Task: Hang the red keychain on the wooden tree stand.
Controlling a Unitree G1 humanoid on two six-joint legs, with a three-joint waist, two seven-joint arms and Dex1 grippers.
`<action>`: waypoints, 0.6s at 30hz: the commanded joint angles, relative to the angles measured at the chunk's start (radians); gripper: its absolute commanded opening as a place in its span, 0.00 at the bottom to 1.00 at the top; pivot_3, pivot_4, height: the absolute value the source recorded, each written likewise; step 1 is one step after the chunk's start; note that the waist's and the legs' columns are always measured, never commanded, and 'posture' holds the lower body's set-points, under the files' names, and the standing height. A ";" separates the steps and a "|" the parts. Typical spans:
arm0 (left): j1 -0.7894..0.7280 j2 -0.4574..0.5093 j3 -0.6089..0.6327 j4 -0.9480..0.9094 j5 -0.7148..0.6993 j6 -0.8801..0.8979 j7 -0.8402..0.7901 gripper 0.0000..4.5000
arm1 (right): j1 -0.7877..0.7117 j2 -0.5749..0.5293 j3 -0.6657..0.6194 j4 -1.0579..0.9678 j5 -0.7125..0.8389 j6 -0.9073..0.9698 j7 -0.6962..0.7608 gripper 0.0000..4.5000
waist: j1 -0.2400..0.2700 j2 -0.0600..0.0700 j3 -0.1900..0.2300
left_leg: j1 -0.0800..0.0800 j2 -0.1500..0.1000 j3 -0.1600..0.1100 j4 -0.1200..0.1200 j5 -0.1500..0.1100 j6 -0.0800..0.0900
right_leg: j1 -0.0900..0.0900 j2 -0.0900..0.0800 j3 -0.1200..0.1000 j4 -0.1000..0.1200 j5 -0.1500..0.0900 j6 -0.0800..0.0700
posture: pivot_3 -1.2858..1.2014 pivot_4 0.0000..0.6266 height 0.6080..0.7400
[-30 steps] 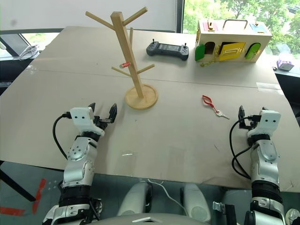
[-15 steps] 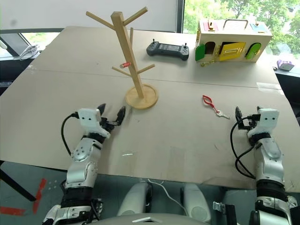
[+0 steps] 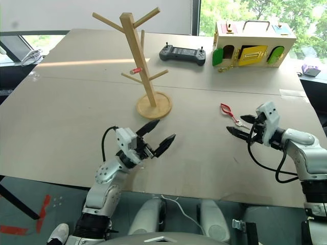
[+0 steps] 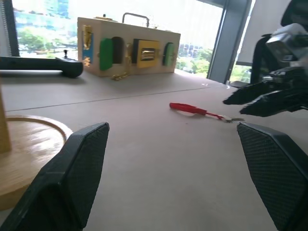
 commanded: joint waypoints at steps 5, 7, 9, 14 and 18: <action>0.003 0.014 -0.031 -0.018 -0.019 -0.076 -0.086 0.98 | -0.144 0.066 -0.006 0.195 -0.080 -0.075 -0.052 1.00 | 0.002 0.000 0.000 | -0.001 0.000 0.000 0.000 0.000 0.000 | 0.000 0.000 0.000 -0.001 0.000 0.000 | 0.52 0.24 1.00; 0.005 0.021 -0.040 -0.012 -0.016 -0.089 -0.110 0.98 | -0.163 0.089 -0.007 0.227 -0.099 -0.083 -0.077 1.00 | 0.002 0.000 0.000 | -0.001 0.000 0.000 0.000 0.000 0.000 | 0.000 0.000 -0.001 -0.001 0.000 0.000 | 0.52 0.24 1.00; 0.001 0.024 -0.038 -0.006 -0.014 -0.095 -0.120 0.98 | -0.169 0.105 -0.007 0.238 -0.114 -0.089 -0.092 1.00 | 0.002 0.000 0.000 | -0.002 0.000 0.000 0.000 0.000 0.000 | -0.001 0.000 -0.001 -0.001 0.000 0.000 | 0.52 0.24 1.00; -0.017 0.034 -0.034 0.022 -0.015 -0.100 -0.148 0.98 | -0.162 0.167 -0.013 0.245 -0.147 -0.139 -0.154 1.00 | 0.000 0.000 0.000 | -0.002 0.000 -0.001 0.000 0.000 0.000 | -0.001 0.000 -0.001 -0.001 0.000 0.000 | 0.52 0.24 1.00; -0.017 0.031 -0.035 0.025 -0.013 -0.099 -0.149 0.98 | -0.143 0.193 -0.009 0.226 -0.172 -0.169 -0.177 1.00 | 0.000 0.000 0.000 | -0.002 0.000 -0.001 0.000 0.000 0.000 | -0.001 0.000 -0.001 -0.001 0.000 0.000 | 0.52 0.24 1.00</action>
